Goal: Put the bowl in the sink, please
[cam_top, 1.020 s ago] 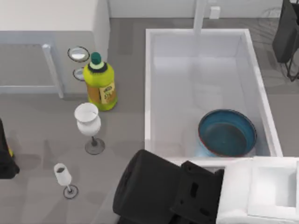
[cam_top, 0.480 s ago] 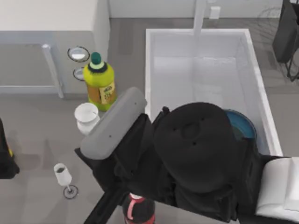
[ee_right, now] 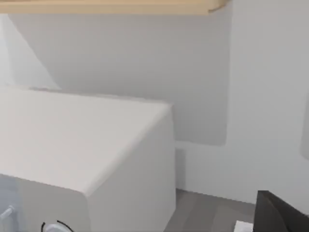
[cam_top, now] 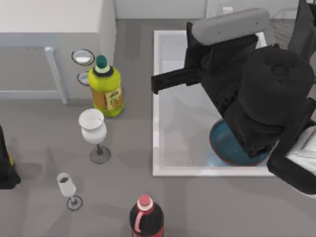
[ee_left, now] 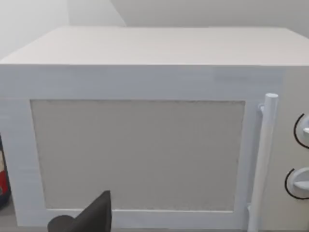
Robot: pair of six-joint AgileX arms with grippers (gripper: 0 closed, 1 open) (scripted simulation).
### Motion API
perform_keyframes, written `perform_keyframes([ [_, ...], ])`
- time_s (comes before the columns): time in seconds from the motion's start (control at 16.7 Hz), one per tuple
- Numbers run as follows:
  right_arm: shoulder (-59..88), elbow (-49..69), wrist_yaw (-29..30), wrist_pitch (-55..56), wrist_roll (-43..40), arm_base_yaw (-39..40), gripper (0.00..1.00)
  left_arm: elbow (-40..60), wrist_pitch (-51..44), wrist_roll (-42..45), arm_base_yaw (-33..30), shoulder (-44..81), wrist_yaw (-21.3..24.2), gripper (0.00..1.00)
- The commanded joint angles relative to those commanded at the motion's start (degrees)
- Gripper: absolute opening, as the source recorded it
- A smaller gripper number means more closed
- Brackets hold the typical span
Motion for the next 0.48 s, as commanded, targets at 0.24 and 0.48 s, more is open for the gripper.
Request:
perform_keyframes([
  [0.24,4.6,-3.8,7.8,9.2,-1.5,-8.3,0.0,0.0,0.0,0.0,0.0,0.0,0.0,1.0],
  [0.48,6.5,-5.2,10.5,12.1,-2.1,-11.3,0.0,0.0,0.0,0.0,0.0,0.0,0.0,1.0],
])
